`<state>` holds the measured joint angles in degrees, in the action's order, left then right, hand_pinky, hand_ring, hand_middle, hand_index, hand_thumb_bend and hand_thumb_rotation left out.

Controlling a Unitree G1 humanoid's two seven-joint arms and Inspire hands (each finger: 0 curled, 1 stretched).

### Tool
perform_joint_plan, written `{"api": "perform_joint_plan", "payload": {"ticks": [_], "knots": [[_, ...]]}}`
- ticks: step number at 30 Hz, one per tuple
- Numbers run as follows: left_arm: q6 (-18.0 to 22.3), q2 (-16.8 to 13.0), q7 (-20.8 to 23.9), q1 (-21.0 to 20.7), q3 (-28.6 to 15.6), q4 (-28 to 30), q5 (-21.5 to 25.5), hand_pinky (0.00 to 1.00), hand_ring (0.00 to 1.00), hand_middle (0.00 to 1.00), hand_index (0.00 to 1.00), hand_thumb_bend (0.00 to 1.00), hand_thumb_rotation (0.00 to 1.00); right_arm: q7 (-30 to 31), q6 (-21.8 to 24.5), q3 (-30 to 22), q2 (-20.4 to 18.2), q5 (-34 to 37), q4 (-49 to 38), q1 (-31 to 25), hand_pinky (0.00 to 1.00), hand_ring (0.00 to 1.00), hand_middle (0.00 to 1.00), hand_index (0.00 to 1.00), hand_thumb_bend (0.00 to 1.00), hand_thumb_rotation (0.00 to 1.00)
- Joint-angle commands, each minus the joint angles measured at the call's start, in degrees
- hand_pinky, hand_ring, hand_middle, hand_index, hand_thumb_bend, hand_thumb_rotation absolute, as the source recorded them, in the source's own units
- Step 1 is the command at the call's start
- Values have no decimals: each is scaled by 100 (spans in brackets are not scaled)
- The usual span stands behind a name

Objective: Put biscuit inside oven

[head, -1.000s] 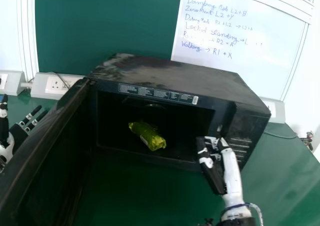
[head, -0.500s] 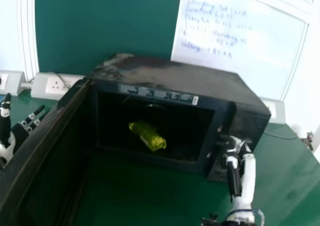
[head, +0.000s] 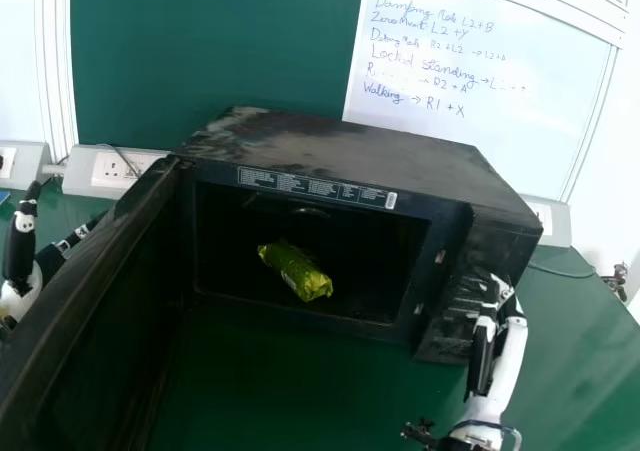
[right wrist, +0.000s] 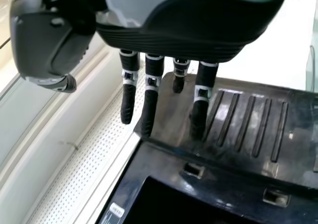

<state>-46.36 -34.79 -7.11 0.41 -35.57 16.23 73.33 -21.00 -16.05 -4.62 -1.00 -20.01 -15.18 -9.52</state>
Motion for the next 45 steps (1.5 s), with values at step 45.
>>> {"api": "perform_joint_plan", "payload": {"ticks": [45], "knots": [[-29,39,-763,-444,878,407,-459,100,95,95,100,16,12,1104,676,-1103,979,737,-245,-73,52,56,61,67,51,27]]}}
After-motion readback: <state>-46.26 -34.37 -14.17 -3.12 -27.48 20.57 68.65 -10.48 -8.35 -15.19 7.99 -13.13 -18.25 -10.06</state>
